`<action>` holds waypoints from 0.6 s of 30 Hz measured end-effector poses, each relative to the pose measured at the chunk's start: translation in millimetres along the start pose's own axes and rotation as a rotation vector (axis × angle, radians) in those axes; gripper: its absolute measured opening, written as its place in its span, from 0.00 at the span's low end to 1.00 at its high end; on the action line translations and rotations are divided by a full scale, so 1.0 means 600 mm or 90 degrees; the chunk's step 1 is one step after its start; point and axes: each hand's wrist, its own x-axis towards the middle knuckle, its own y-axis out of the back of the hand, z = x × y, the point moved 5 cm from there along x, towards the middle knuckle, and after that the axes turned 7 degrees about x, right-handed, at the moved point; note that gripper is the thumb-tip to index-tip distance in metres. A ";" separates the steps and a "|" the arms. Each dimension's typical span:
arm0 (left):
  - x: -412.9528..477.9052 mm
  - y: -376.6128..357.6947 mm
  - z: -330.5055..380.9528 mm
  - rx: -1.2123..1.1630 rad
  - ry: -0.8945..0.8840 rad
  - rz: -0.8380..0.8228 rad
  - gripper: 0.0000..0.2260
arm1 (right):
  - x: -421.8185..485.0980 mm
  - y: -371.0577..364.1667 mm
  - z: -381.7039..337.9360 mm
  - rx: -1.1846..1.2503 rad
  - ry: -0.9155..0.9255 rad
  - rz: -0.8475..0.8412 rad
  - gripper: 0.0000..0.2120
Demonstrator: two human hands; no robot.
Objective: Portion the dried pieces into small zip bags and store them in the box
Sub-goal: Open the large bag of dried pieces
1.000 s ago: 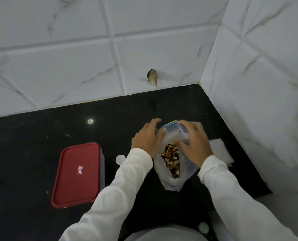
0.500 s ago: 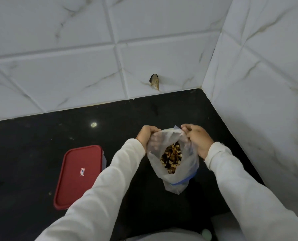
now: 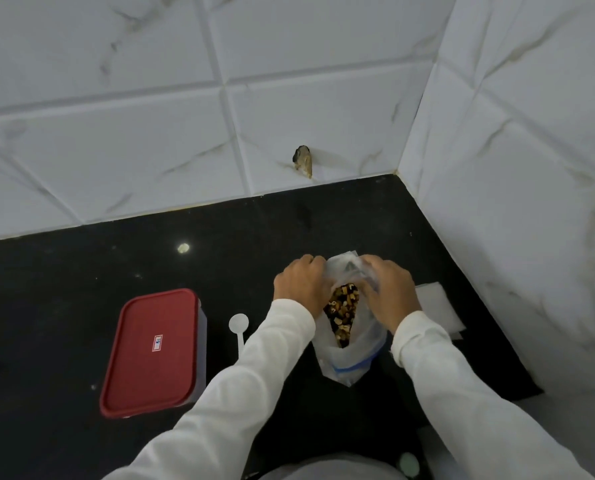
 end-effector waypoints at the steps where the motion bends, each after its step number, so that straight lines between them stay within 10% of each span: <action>1: 0.002 -0.007 0.002 0.011 -0.003 -0.018 0.11 | -0.002 0.001 -0.001 0.013 -0.003 0.016 0.17; 5: 0.014 -0.026 -0.024 -0.287 0.142 -0.069 0.09 | -0.003 0.022 0.004 0.181 -0.067 -0.004 0.09; 11: -0.005 -0.103 -0.038 -0.936 0.524 -0.331 0.19 | -0.007 -0.036 0.039 0.683 -0.487 -0.149 0.17; 18: 0.014 -0.066 -0.039 -0.517 0.254 -0.077 0.10 | 0.004 -0.029 0.024 0.479 -0.271 -0.081 0.06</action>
